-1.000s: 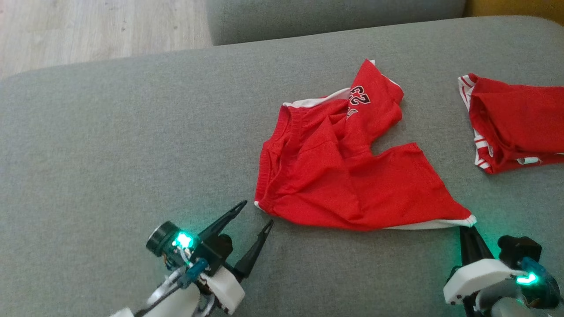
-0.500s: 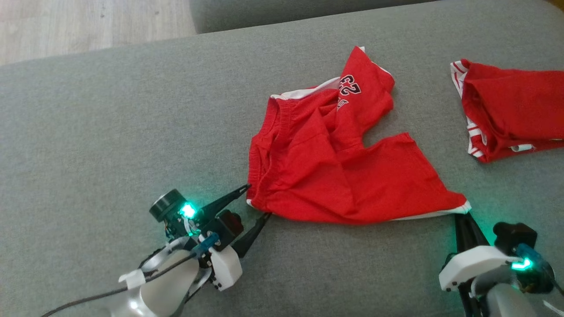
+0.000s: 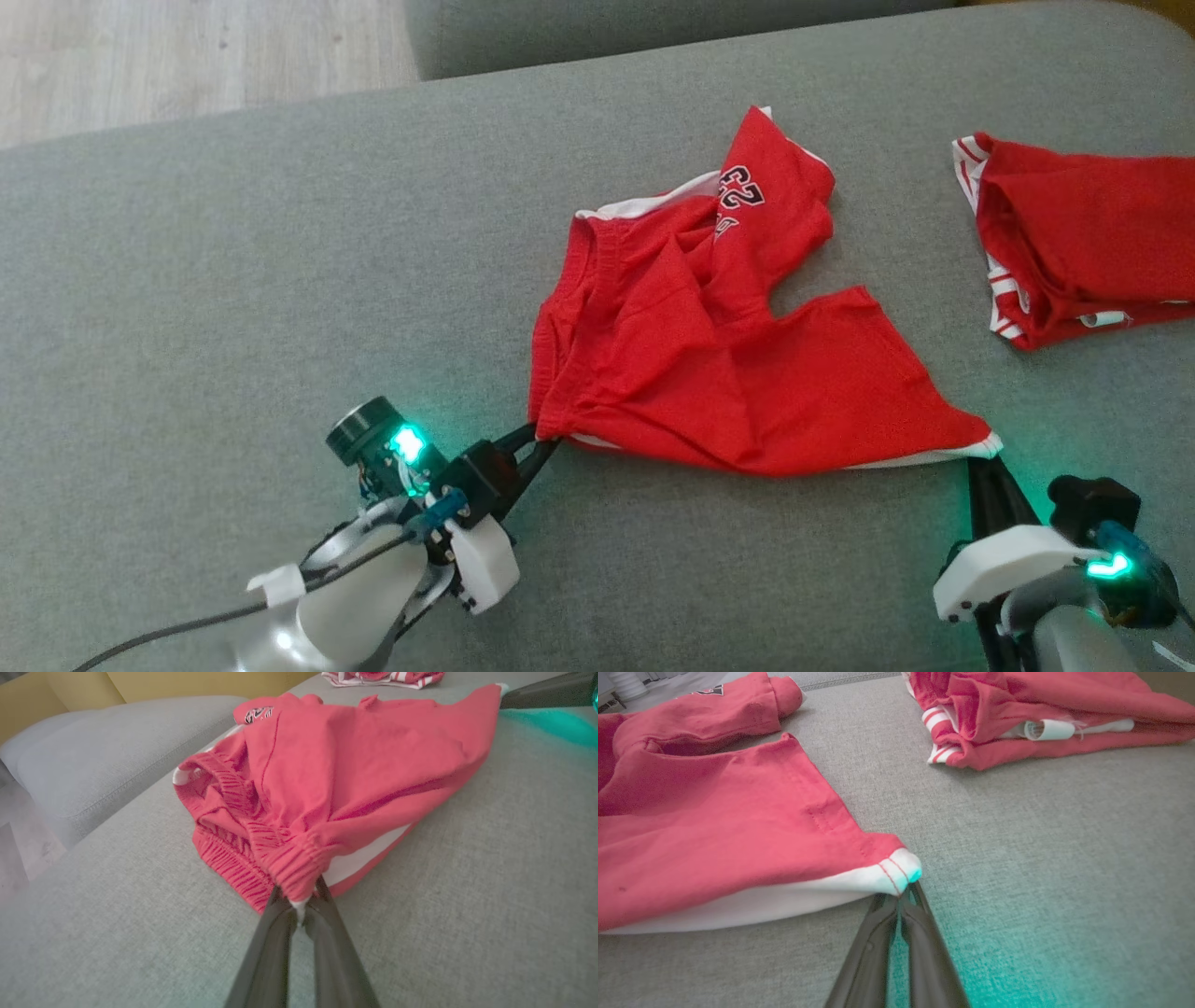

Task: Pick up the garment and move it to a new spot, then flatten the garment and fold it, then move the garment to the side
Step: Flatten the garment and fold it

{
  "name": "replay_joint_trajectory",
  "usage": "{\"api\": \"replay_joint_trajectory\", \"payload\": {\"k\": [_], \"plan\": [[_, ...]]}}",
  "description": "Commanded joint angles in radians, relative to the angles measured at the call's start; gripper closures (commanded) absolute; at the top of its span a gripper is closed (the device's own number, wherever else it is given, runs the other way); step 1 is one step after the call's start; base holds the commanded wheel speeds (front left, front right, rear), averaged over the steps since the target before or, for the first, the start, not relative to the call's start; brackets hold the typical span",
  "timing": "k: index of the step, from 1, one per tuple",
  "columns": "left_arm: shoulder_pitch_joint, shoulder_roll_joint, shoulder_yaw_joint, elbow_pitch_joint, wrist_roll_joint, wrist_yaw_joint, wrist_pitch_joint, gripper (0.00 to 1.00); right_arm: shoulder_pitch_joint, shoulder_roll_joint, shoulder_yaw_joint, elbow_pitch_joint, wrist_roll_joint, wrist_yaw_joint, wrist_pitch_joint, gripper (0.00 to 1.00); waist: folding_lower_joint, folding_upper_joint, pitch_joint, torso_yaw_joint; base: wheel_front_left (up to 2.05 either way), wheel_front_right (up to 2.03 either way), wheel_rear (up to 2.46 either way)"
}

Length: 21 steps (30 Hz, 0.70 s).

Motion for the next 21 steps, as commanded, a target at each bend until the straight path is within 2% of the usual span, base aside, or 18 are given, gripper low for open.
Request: {"api": "replay_joint_trajectory", "payload": {"k": [1,9,16,21], "plan": [[-0.044,0.03,0.033,-0.036,-0.013,0.002,-0.012,1.0,-0.036,-0.007,0.02,-0.025,-0.014,-0.001,-0.014,1.0,0.0,0.0,-0.008,0.003,0.0,0.0,0.0],[-0.034,0.054,0.067,-0.125,-0.123,0.002,-0.012,1.0,-0.084,-0.022,0.032,-0.132,-0.015,-0.001,0.007,1.0,0.0,0.0,-0.06,0.017,0.0,0.0,0.0],[-0.109,0.091,0.106,-0.212,-0.244,0.002,0.035,1.0,-0.196,-0.103,0.097,-0.28,0.055,-0.001,0.12,1.0,0.0,0.0,-0.105,0.031,0.0,0.0,0.0],[-0.242,0.129,0.132,-0.255,-0.316,0.002,0.113,1.0,-0.348,-0.186,0.16,-0.364,0.112,-0.001,0.224,1.0,0.0,0.0,-0.143,0.041,0.0,0.0,0.0]]}}
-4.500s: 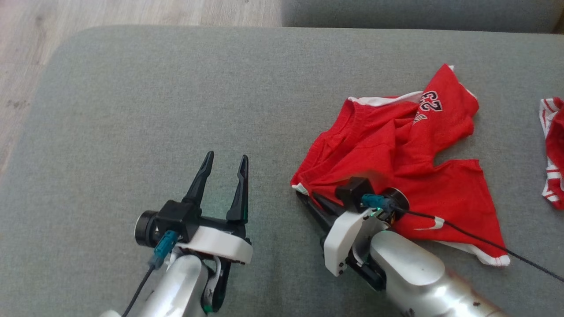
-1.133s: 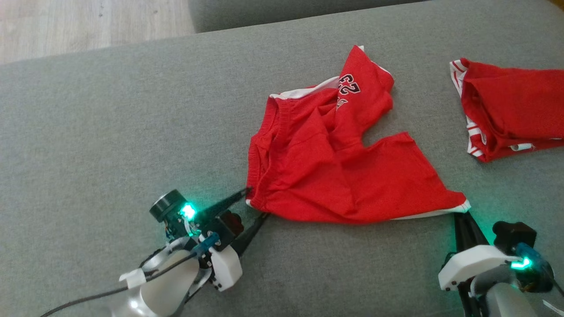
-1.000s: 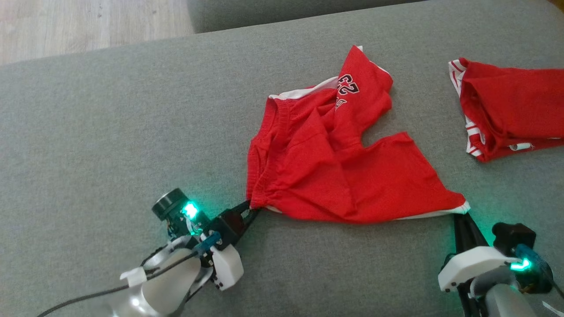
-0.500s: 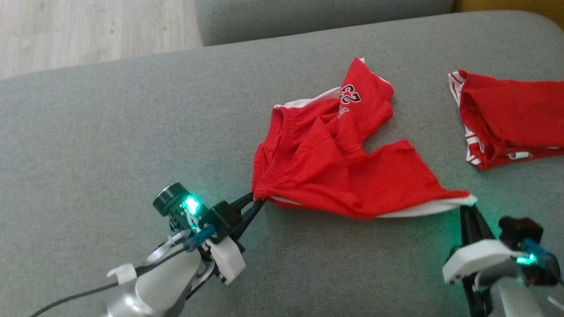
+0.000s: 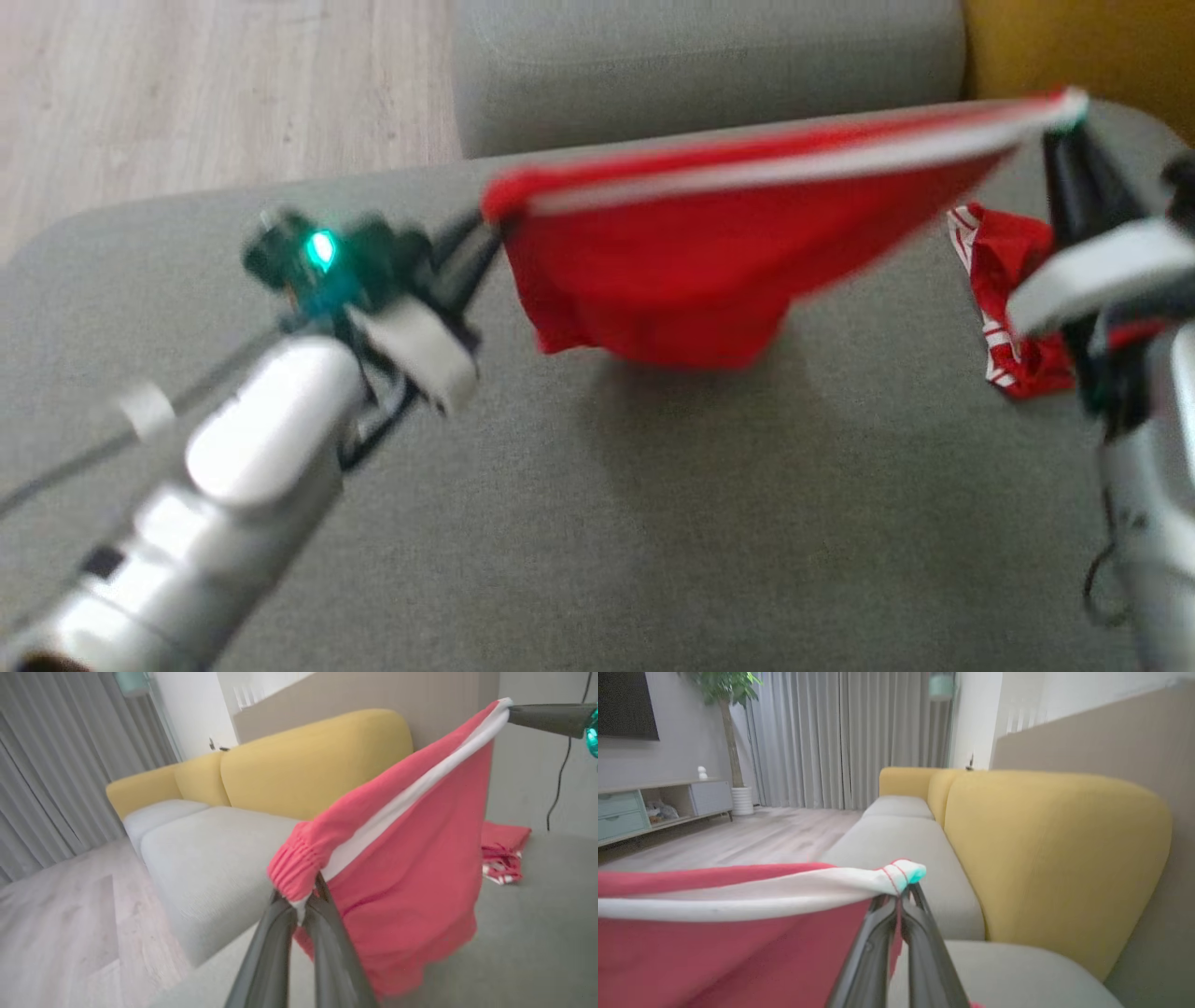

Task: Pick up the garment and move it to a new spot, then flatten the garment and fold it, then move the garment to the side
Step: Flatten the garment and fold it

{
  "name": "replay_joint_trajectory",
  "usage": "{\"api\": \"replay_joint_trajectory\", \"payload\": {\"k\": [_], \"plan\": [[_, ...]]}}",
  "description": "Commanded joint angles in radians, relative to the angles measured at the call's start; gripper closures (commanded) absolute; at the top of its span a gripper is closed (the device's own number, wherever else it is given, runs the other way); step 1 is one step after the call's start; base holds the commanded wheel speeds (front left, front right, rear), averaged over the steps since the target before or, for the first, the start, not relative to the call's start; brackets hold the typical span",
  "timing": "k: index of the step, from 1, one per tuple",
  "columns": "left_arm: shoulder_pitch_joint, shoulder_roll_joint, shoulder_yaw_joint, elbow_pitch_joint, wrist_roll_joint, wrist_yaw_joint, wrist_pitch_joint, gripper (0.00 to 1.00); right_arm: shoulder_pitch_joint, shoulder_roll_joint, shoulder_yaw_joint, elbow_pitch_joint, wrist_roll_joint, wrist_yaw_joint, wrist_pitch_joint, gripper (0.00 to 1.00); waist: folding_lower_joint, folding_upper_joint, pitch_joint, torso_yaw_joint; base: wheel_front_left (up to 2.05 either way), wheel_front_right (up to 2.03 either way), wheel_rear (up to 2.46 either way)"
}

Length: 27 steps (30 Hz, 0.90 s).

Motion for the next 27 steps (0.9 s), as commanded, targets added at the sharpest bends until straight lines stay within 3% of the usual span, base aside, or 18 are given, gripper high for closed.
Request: {"api": "replay_joint_trajectory", "payload": {"k": [1,8,17,22,27], "plan": [[-0.095,0.04,0.055,-0.031,-0.022,0.002,0.016,1.0,-0.079,-0.029,0.031,-0.049,0.01,-0.001,0.014,1.0,0.0,0.0,-0.018,0.005,0.0,0.0,0.0],[-0.245,0.066,0.094,-0.015,-0.047,0.002,0.064,1.0,-0.225,-0.102,0.115,-0.092,-0.047,-0.001,0.026,1.0,0.0,0.0,-0.057,0.008,0.0,0.0,0.0],[-0.202,0.1,0.097,-0.08,-0.101,0.002,0.131,1.0,-0.119,-0.122,0.138,-0.161,-0.098,-0.001,0.062,1.0,0.0,0.0,-0.063,0.014,0.0,0.0,0.0],[-0.191,0.135,0.085,-0.131,-0.101,0.007,0.175,1.0,-0.101,-0.141,0.134,-0.184,-0.093,-0.001,0.094,1.0,0.0,0.0,-0.014,0.017,0.0,0.0,0.0],[-0.27,0.142,0.09,-0.124,-0.089,0.008,0.197,1.0,-0.205,-0.169,0.173,-0.141,-0.071,-0.001,0.127,1.0,0.0,0.0,0.097,0.013,0.0,0.0,0.0]]}}
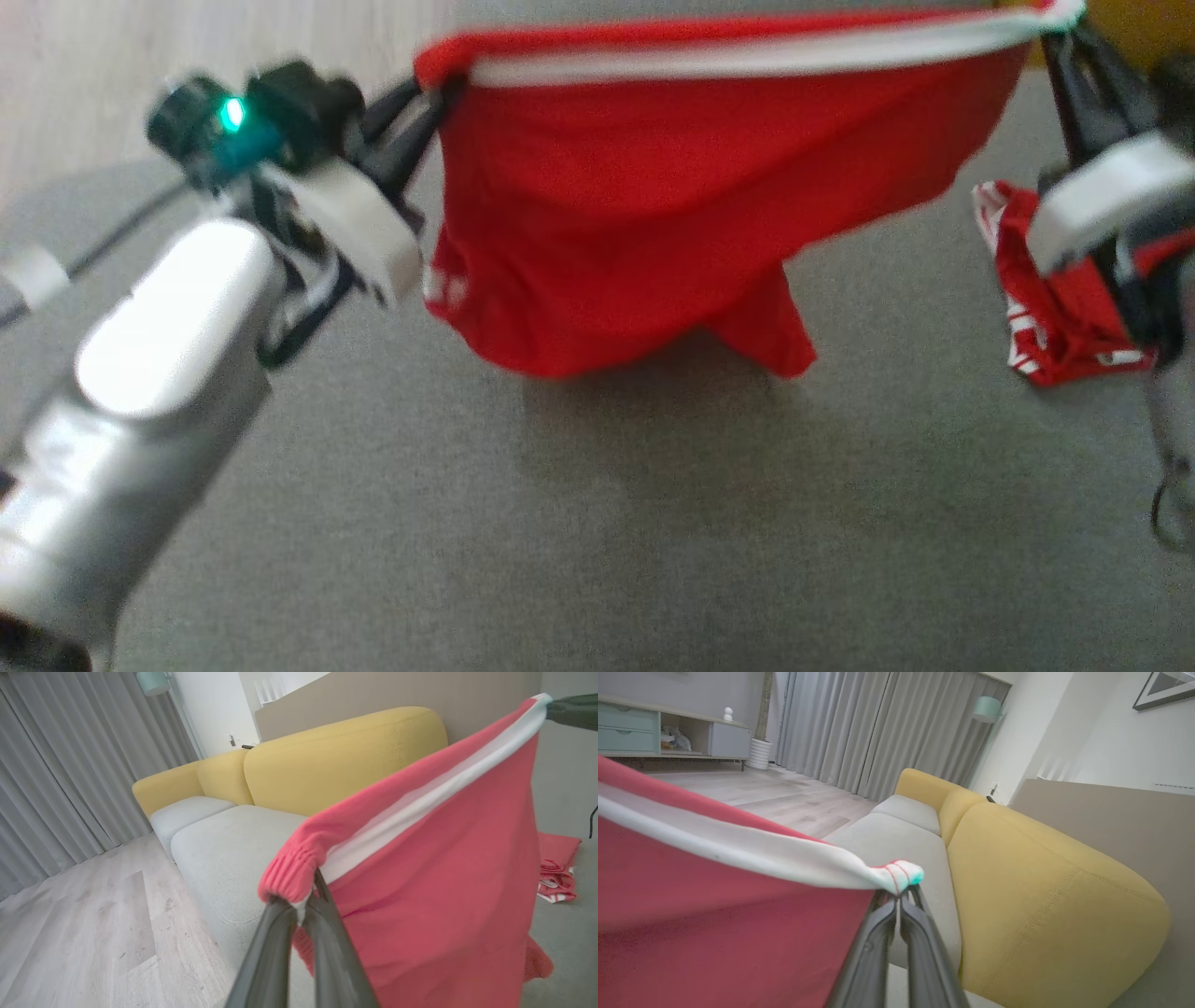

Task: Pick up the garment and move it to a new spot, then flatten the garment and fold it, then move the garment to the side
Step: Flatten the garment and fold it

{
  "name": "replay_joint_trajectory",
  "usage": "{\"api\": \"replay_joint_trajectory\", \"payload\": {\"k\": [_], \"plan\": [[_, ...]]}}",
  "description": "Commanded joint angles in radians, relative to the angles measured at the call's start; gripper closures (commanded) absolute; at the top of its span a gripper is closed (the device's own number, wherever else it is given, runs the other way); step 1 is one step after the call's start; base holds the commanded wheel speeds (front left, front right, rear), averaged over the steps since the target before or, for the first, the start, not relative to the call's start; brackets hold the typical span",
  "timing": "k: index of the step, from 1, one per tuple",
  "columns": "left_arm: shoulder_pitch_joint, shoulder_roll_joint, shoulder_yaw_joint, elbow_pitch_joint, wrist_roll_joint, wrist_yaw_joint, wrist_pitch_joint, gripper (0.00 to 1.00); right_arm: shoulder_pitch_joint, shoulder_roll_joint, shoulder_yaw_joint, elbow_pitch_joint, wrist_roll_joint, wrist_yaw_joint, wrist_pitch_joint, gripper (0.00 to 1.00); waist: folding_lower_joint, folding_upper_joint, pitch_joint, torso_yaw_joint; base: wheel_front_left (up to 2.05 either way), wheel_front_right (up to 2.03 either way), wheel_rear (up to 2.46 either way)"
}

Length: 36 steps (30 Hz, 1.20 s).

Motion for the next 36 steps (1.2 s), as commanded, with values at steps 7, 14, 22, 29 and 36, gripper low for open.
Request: {"api": "replay_joint_trajectory", "payload": {"k": [7,14,22,29,36], "plan": [[-0.395,0.018,0.116,0.181,0.06,0.022,-0.084,1.0,-0.488,-0.006,0.111,0.24,-0.007,-0.001,-0.072,1.0,-0.0001,0.0,0.23,-0.028,0.0,0.0,0.0],[-0.538,-0.037,0.136,0.335,0.091,0.026,-0.227,1.0,-0.669,0.066,0.06,0.47,-0.094,-0.001,-0.216,1.0,-0.0001,0.0,0.281,-0.036,0.0,0.0,0.0],[-0.425,-0.123,0.011,0.447,0.087,0.003,-0.302,1.0,-0.588,0.083,0.127,0.715,-0.138,-0.001,-0.278,1.0,-0.0001,0.0,0.29,-0.018,0.0,0.0,0.0],[-0.204,-0.097,-0.227,0.386,-0.001,0.001,-0.316,1.0,-0.44,0.05,0.325,0.878,-0.028,-0.001,-0.196,1.0,-0.0001,0.0,0.242,0.001,0.0,0.0,0.0],[-0.063,-0.033,-0.371,0.303,-0.091,0.001,-0.32,1.0,-0.317,-0.077,0.58,0.802,0.257,-0.001,-0.046,1.0,-0.0001,0.0,0.139,0.009,0.0,0.0,0.0]]}}
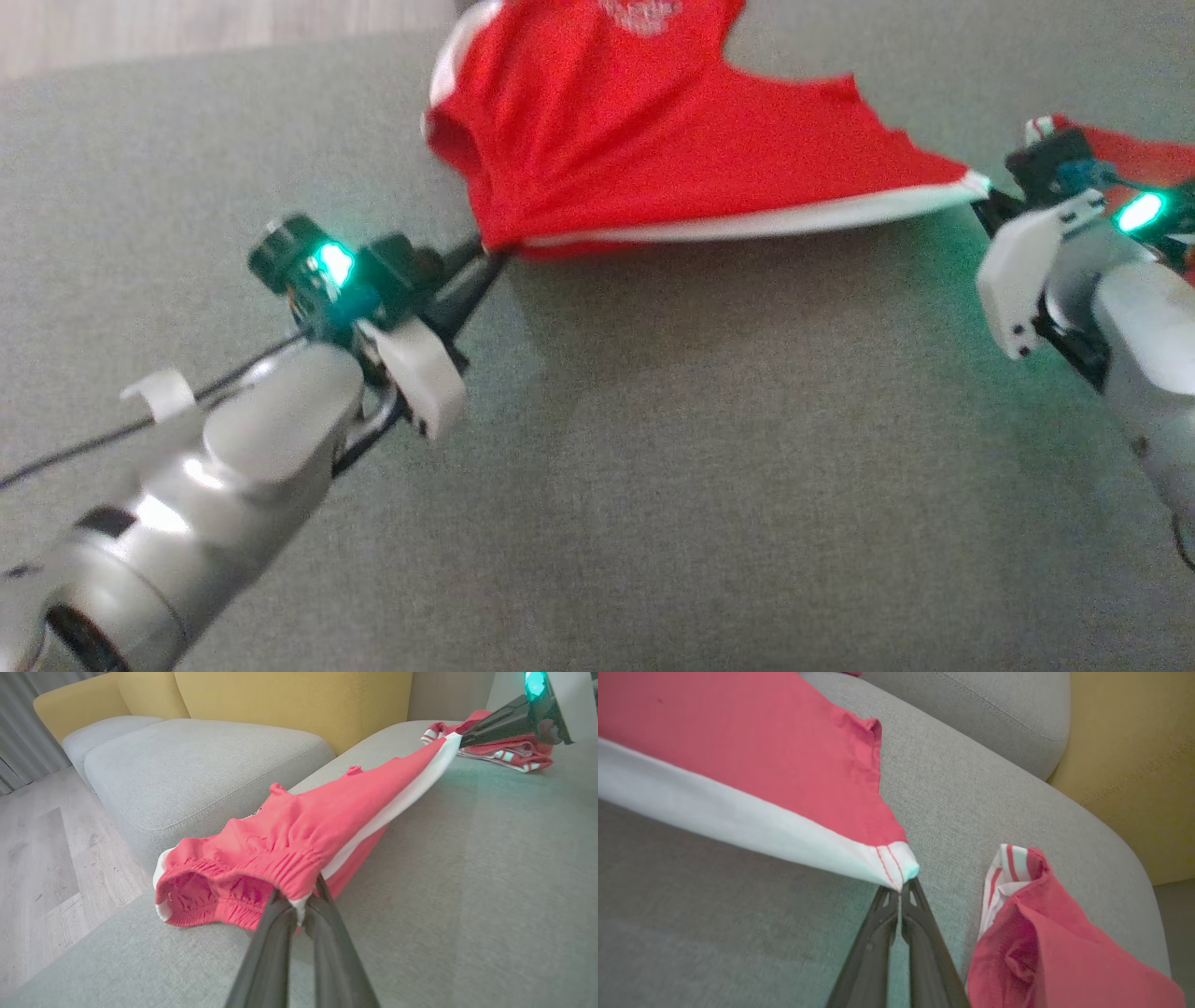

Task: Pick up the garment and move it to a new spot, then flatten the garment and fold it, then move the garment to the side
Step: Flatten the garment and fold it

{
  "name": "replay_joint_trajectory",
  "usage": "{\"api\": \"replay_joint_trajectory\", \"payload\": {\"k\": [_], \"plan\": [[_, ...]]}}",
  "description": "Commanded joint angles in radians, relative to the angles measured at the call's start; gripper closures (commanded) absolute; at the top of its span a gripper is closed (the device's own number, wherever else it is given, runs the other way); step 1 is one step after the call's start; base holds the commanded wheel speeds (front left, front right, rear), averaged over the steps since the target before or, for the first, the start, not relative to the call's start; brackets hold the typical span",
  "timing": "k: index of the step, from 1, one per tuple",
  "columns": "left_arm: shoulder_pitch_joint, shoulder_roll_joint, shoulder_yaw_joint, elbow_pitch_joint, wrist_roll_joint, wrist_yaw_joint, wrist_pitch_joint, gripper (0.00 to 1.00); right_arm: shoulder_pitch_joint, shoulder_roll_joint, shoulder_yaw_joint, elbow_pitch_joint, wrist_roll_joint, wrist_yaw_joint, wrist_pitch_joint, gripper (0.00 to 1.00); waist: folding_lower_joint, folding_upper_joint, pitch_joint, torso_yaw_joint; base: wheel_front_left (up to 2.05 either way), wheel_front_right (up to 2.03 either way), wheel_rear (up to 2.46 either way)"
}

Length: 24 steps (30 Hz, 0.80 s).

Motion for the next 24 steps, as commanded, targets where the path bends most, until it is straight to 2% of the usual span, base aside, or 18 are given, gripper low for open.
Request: {"api": "replay_joint_trajectory", "payload": {"k": [1,6,12,17,19,24], "plan": [[0.005,0.048,0.007,-0.039,-0.028,0.002,-0.011,1.0,0.043,-0.099,0.081,-0.1,0.119,-0.001,0.06,1.0,0.0002,0.0,-0.075,0.008,0.0,0.0,0.0],[0.088,0.069,-0.022,-0.091,-0.058,0.002,-0.011,1.0,0.132,-0.247,0.189,-0.289,0.315,-0.001,0.17,1.0,0.0002,0.0,-0.153,0.007,0.0,0.0,0.0],[0.19,0.089,-0.042,-0.178,-0.074,0.01,0.019,1.0,0.254,-0.392,0.228,-0.471,0.481,-0.001,0.251,1.0,0.0002,0.0,-0.23,0.004,0.0,0.0,0.0],[0.272,0.125,-0.051,-0.3,-0.093,0.046,0.073,1.0,0.358,-0.479,0.217,-0.593,0.568,-0.001,0.302,1.0,0.0002,0.0,-0.263,0.002,0.0,0.0,0.0],[0.283,0.133,-0.051,-0.328,-0.098,0.057,0.083,1.0,0.373,-0.493,0.207,-0.615,0.577,-0.001,0.305,1.0,0.0002,0.0,-0.264,0.004,0.0,0.0,0.0],[0.291,0.168,-0.023,-0.437,-0.114,0.126,0.107,1.0,0.405,-0.534,0.129,-0.693,0.568,-0.001,0.291,1.0,0.0002,0.0,-0.233,0.019,0.0,0.0,0.0]]}}
